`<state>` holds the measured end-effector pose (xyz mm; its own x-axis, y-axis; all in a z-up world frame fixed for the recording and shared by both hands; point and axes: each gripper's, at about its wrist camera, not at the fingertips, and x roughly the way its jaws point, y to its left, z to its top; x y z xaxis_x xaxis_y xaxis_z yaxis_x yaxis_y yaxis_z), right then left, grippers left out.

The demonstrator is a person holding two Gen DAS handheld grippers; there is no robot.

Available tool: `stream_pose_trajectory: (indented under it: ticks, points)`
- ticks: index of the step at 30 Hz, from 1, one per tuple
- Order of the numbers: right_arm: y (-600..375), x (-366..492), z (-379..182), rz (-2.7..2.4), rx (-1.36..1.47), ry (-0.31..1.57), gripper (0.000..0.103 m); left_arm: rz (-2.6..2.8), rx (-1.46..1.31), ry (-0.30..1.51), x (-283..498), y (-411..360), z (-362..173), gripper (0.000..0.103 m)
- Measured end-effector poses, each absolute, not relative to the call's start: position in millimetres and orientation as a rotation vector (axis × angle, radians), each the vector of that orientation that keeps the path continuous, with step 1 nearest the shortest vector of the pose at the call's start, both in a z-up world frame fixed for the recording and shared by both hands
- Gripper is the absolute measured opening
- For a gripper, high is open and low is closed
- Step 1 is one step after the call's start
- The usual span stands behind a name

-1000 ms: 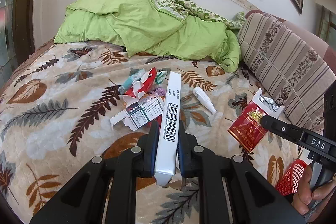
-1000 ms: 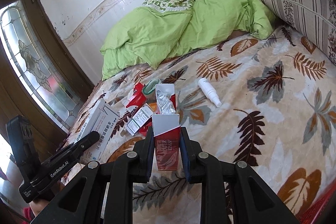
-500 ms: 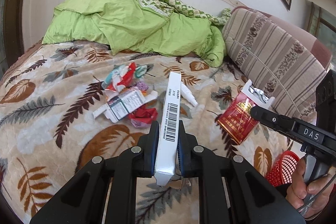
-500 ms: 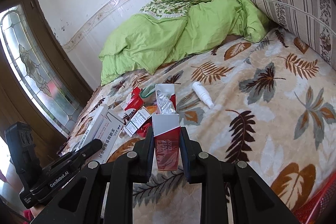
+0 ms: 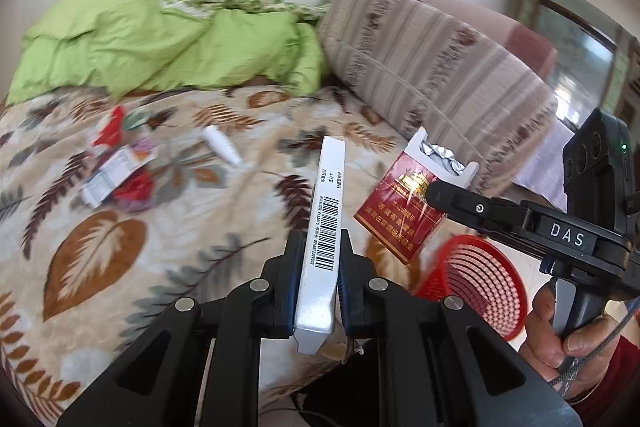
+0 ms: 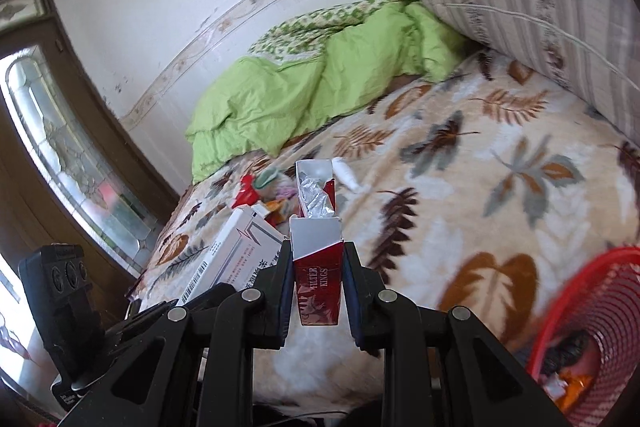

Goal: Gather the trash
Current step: 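Carry both items to the red basket and release them, then grasp the blue-white medicine box with the left gripper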

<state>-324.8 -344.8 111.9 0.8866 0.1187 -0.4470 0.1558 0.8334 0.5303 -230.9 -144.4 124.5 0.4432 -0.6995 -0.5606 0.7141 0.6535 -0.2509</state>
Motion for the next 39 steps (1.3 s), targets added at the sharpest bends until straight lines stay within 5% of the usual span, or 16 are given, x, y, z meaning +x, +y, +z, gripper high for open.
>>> stream_pose_trajectory:
  ticks: [18,21,32,39]
  points:
    - [-473.4,-484.1,106.6,-0.504,0.696,0.45,0.025,-1.303,0.147,0.81,-313.1,-320.5,137.7,0.015]
    - [-484.3,-493.8,99.8,-0.545,0.715,0.476,0.035,-1.315,0.165,0.859,-319.1,-339.0,128.2,0.028]
    - [-473.4,-465.6,109.5,-0.464,0.676,0.481,0.051,-1.175,0.097,0.789,-280.1,-285.9,138.6,0.056]
    - [-429.5,-396.1,116.0,-0.295,0.592,0.55,0.052,-1.015,0.046,0.768,-237.2,-223.5,135.4,0.058]
